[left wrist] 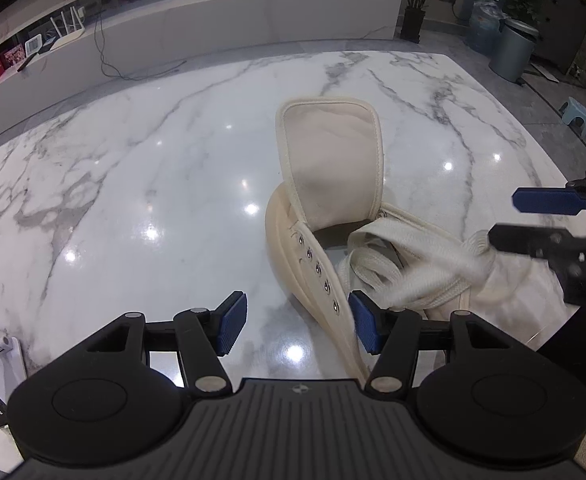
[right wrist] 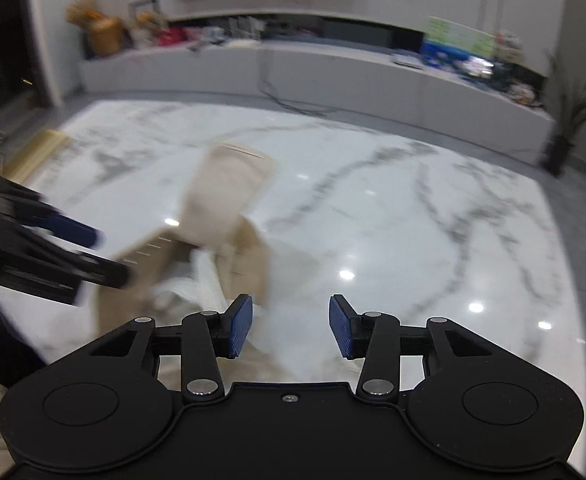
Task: Lace up shoes with both hands
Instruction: 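Pull the white lace out of the eyelets with the right gripper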
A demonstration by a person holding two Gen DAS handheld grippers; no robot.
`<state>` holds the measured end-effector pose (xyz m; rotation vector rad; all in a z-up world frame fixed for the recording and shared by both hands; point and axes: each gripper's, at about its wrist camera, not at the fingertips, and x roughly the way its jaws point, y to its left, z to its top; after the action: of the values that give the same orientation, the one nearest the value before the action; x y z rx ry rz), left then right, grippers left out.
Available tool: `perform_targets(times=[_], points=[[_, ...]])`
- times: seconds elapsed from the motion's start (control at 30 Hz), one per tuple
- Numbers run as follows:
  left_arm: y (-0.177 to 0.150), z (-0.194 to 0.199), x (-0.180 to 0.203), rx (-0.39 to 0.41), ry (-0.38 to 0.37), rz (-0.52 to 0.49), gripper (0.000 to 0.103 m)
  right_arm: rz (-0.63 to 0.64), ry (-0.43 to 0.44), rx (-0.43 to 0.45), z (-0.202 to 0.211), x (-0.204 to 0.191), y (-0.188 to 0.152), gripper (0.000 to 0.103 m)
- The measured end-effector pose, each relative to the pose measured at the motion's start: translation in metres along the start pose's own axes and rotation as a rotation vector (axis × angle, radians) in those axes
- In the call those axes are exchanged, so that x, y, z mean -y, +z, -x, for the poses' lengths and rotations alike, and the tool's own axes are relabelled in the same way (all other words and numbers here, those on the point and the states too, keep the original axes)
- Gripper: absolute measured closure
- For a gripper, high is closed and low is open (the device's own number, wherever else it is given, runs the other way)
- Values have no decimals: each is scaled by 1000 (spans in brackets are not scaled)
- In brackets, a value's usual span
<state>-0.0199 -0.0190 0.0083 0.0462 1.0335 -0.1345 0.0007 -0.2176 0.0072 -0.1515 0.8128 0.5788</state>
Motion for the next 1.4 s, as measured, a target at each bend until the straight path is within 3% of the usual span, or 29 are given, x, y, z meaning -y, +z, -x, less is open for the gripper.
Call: perform_targets(times=[0.1, 0.3, 0.33, 0.37, 0.4, 0.6, 0.77, 0.83, 1.03, 1.1, 1.17, 1.23, 1.4], points=[[-1, 1, 0, 3, 1, 1, 48, 27, 55, -8, -1, -12, 2, 51], [-1, 3, 2, 4, 2, -2, 48, 104, 14, -68, -22, -30, -4, 52], [-1, 3, 2, 4, 2, -2, 48, 102, 18, -66, -22, -29, -5, 60], [-1, 3, 2, 4, 2, -2, 48, 100, 22, -63, -22, -29, -5, 85], [-2, 3, 2, 4, 2, -2, 48, 90, 25, -61, -21, -28, -5, 95], [-2, 3, 2, 3, 2, -3, 48, 29, 15, -56, -13, -14, -5, 97], [-2, 3, 1, 1, -1, 2, 48, -7, -85, -33, -5, 3, -3, 99], [-2, 3, 1, 1, -1, 2, 48, -16, -173, -36, -4, 13, -2, 99], [-1, 3, 1, 8, -1, 7, 48, 3, -256, -61, -10, 21, -5, 97], [1, 5, 1, 19, -1, -1, 48, 10, -283, -69, -11, 23, -6, 86], [3, 6, 0, 27, 1, -2, 48, 16, -311, -77, -13, 25, -7, 63], [6, 7, -2, 37, -1, 1, 48, 22, -334, -83, -15, 27, -7, 63], [20, 10, -13, 74, 6, 29, 48, 11, -251, -46, -12, 25, 10, 62]])
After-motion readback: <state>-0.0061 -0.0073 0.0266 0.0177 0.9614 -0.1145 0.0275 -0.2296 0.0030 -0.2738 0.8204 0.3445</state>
